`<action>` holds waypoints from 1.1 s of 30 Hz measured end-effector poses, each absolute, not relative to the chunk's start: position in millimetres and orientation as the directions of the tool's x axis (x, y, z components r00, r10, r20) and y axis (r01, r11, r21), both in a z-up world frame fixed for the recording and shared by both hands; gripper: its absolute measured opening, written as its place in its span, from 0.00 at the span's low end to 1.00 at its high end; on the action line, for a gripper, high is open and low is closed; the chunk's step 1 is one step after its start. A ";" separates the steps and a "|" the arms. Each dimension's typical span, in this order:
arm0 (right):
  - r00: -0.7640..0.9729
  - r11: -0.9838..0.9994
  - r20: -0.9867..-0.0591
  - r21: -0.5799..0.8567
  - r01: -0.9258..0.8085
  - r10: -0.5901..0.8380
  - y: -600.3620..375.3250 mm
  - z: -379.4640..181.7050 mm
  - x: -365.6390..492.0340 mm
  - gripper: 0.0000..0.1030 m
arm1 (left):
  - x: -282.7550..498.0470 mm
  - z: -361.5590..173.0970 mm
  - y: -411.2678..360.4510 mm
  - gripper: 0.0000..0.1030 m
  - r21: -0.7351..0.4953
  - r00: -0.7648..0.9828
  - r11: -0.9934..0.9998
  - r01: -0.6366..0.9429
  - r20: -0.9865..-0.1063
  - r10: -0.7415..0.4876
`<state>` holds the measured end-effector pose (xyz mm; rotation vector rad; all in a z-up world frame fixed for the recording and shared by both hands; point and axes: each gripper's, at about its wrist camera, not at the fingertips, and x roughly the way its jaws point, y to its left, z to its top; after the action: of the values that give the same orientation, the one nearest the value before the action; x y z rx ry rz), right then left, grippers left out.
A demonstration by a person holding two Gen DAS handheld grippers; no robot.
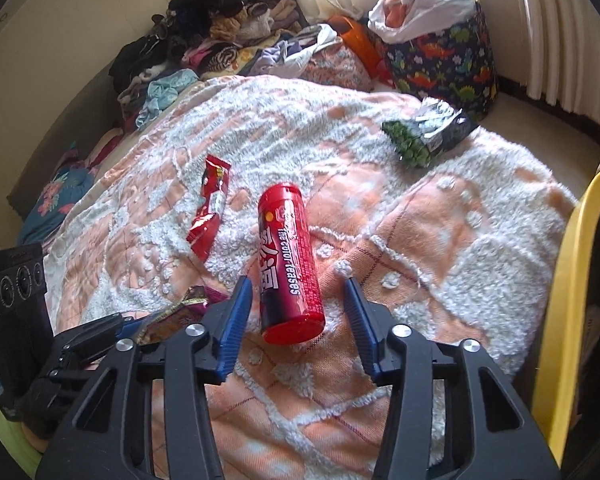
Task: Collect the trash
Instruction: 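Grasp the small snack wrapper with left tool while right tool grasps the red can, then lift the wrapper and red can and carry them over the bin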
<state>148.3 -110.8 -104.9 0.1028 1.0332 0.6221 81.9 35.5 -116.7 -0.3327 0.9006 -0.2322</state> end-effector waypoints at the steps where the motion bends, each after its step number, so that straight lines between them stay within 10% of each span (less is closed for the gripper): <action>1: 0.353 0.823 -0.770 0.370 -0.432 0.531 -110.3 -106.2 148.8 0.34 | 82.0 -117.4 35.7 0.35 -0.379 0.601 0.924 0.057 -0.726 -0.334; 13: 0.463 0.825 -0.687 0.409 -0.390 0.560 -151.1 -82.6 131.5 0.30 | 84.2 -116.0 32.3 0.13 -0.380 0.604 0.923 0.055 -0.724 -0.334; 33: 0.608 0.862 -0.615 0.417 -0.289 0.502 -232.3 -46.8 117.3 0.29 | 99.7 -80.0 -47.9 0.12 -0.347 0.605 0.907 0.239 -0.678 -0.418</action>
<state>117.3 -232.3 -46.8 0.2893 0.7949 0.4641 99.7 -47.9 -80.0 -0.2303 0.8397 -0.3843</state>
